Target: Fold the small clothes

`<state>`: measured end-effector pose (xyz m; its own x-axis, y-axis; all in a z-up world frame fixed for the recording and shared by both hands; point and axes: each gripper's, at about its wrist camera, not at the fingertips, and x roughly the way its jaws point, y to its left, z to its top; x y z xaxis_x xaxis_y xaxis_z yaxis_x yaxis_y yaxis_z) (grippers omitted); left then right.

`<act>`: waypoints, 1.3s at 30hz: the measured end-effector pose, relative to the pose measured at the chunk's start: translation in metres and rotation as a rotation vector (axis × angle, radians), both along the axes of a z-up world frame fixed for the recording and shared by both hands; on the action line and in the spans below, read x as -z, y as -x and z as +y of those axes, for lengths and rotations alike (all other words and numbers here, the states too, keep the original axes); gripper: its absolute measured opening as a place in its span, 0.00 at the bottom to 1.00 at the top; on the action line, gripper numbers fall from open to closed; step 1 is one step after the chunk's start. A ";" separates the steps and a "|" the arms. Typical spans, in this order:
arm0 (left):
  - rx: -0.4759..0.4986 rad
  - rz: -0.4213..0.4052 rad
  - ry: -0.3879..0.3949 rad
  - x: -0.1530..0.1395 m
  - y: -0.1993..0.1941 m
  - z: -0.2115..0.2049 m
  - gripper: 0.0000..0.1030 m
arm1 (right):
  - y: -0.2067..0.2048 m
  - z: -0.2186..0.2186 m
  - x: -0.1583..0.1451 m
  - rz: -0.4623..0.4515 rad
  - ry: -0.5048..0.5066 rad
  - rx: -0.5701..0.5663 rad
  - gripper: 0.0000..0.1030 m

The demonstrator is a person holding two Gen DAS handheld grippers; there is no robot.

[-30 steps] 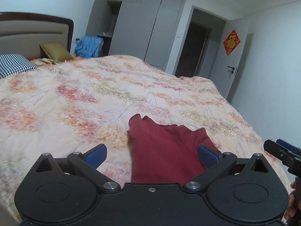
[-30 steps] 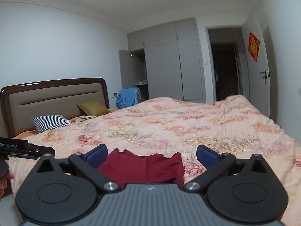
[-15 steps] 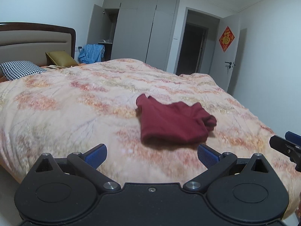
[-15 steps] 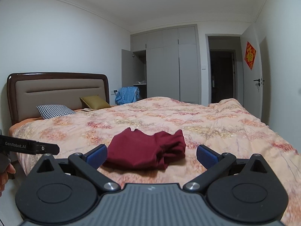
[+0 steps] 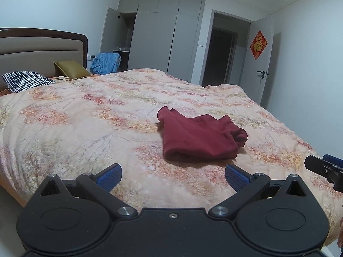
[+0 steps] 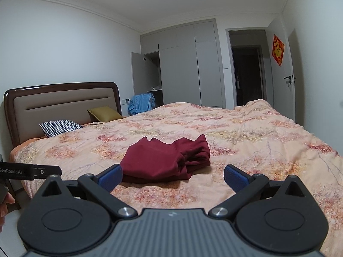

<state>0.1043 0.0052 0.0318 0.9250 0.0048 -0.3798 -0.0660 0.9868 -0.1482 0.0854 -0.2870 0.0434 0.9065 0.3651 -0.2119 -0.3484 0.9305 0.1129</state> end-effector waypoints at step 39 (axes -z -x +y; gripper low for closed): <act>-0.003 0.022 0.009 0.005 -0.005 0.003 0.99 | -0.007 0.000 0.003 0.006 0.012 -0.019 1.00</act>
